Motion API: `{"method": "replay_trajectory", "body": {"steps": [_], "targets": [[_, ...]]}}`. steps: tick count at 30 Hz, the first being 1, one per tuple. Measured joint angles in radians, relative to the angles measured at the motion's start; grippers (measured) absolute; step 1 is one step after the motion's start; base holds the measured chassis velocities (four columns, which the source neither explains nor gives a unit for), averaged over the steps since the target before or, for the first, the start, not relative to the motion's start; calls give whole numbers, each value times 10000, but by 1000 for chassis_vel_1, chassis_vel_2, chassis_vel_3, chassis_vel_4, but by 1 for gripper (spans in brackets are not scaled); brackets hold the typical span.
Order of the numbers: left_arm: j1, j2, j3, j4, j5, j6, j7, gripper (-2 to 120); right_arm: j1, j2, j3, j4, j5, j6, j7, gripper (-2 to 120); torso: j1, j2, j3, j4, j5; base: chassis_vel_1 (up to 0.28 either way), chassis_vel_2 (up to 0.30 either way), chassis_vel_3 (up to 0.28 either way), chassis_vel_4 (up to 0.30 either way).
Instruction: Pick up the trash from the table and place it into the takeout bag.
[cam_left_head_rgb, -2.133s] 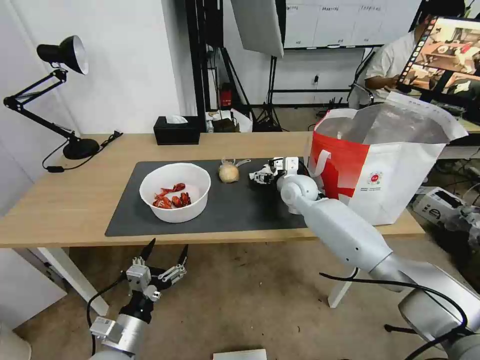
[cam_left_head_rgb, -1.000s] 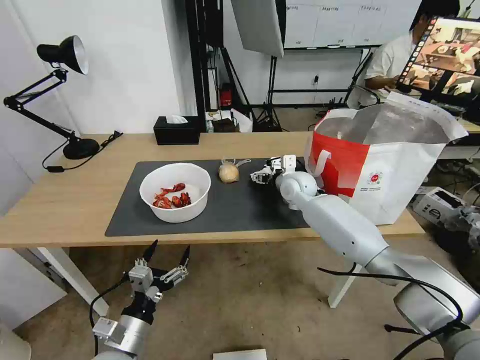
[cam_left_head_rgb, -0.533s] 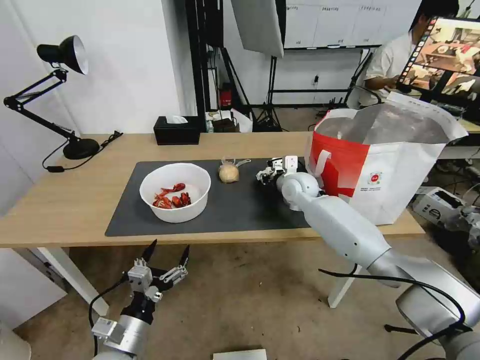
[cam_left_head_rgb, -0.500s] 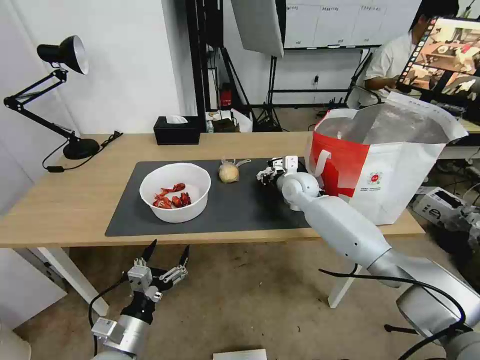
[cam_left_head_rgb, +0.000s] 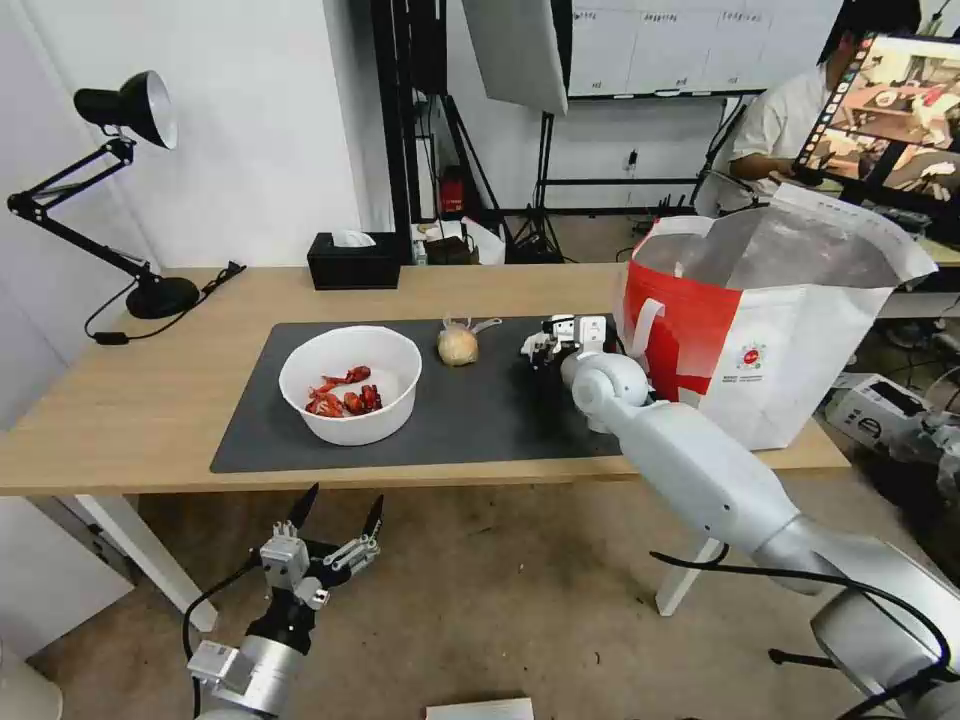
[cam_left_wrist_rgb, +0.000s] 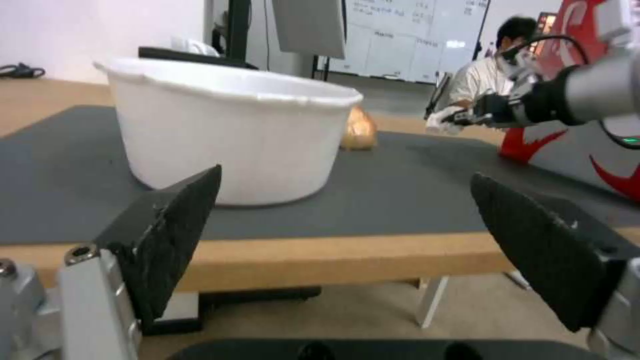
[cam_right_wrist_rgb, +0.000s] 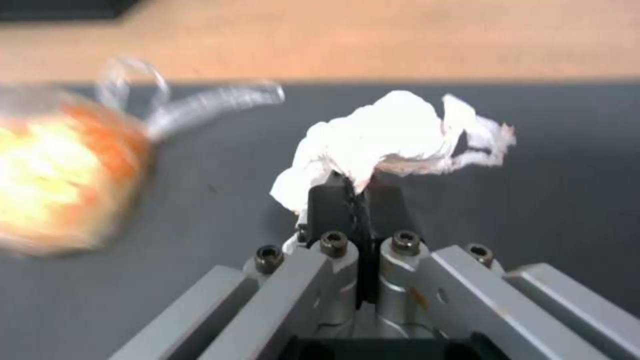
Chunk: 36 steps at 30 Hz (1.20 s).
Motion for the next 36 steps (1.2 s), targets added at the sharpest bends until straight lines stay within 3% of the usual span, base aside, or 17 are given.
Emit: {"method": "replay_trajectory", "body": {"steps": [6,8,10,15,20,26,36], "targets": [[-23,59,-108,-159,-64,81,-115,100,-516,-409,337,1165,-521,447,86,0,0,0,0,-1,0,0,0,0,0],[-14,69,-140,-186,-67,92,-153,100,-788,-657,487,1780,-793,593,147,0,0,0,-1,0,-1,0,0,0,0],[67,-7,-152,-212,-50,96,-170,100,-1468,-1268,798,3506,-1207,849,317,0,-1,1,-2,0,-5,0,0,0,0],[91,-35,-188,-233,-41,97,-177,100,-2059,-1625,1151,4537,-1893,1224,176,0,-2,1,-2,-2,-3,0,0,0,0],[150,-73,-256,-255,-42,97,-186,100,-2542,-1838,1521,5024,-2952,1922,-294,0,-2,1,-1,0,-2,0,0,0,0],[159,-161,-263,-246,-42,97,-186,100,-2967,-1838,2143,5107,-4399,3607,-900,0,-1,1,-1,0,-1,0,0,0,0],[155,-248,-223,-220,-57,98,-187,100,-3153,-1917,3419,5365,-4918,4529,-121,0,0,0,-1,0,-1,0,0,0,0]]}}
